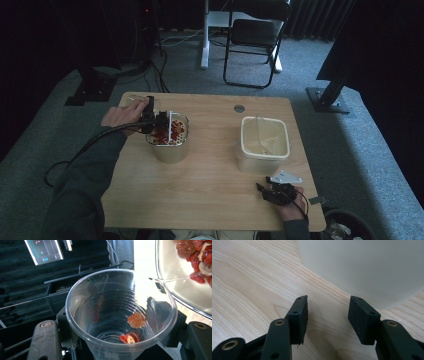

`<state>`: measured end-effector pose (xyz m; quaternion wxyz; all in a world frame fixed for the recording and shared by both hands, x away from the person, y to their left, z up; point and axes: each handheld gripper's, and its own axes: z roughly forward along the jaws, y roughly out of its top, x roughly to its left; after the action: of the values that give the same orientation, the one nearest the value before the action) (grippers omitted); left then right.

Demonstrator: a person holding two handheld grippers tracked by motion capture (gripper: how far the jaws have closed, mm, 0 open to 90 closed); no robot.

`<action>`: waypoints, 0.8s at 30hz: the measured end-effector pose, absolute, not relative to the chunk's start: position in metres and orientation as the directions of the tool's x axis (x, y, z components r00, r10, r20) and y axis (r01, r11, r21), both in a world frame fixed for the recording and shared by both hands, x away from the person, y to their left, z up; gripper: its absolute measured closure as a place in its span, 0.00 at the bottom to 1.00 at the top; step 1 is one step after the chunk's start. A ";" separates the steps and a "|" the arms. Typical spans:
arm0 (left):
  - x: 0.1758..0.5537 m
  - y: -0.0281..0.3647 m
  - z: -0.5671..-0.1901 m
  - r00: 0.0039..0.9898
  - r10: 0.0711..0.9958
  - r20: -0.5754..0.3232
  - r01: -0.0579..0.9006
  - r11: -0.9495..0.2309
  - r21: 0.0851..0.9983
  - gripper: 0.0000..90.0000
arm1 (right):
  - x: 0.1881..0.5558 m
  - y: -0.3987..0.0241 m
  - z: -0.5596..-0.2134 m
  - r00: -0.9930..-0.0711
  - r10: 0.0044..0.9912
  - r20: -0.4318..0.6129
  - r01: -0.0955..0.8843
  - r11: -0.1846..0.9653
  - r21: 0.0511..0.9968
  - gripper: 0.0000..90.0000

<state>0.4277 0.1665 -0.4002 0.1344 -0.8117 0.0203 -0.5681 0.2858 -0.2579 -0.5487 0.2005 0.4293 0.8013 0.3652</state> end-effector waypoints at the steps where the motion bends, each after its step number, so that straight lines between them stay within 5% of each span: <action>1: 0.428 0.166 -0.400 0.353 -0.187 0.917 0.119 -0.963 -0.242 0.36 | 0.286 -0.258 -0.549 -0.551 0.834 -0.008 0.541 0.365 0.758 0.55; 13: 0.428 0.166 -0.400 0.364 -0.142 0.921 0.123 -0.972 -0.199 0.36 | 0.286 -0.258 -0.549 -0.551 0.835 -0.008 0.542 0.365 0.757 0.55; 24: 0.429 0.175 -0.394 0.408 0.039 0.912 0.145 -0.989 -0.023 0.36 | 0.286 -0.258 -0.549 -0.550 0.835 -0.010 0.541 0.366 0.758 0.55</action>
<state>0.4292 0.1751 -0.3944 0.0489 -0.8376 -0.0548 -0.5414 0.2856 -0.2577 -0.5486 0.2016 0.4291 0.8014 0.3647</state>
